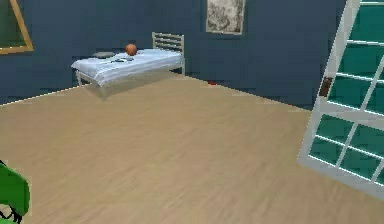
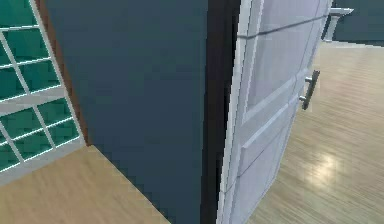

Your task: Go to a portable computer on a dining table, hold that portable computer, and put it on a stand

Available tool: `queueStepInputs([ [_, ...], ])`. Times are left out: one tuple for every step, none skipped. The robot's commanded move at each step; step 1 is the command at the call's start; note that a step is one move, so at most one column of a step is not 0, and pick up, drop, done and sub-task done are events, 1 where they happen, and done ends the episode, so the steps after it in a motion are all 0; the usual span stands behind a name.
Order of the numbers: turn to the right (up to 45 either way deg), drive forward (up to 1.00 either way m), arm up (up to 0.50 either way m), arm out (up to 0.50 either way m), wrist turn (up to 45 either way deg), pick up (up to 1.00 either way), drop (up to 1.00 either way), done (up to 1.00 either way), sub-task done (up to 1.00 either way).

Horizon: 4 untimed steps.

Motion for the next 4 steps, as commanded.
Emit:
queueStepInputs([
  [15.0,0.0,0.0,0.0,0.0,0.0,0.0,0.0,0.0],
  [0.0,1.0,0.0,0.0,0.0,0.0,0.0,0.0,0.0],
  [0.0,0.85,0.0,0.0,0.0,0.0,0.0,0.0,0.0],
  [27.0,0.0,0.0,0.0,0.0,0.0,0.0,0.0,0.0],
])
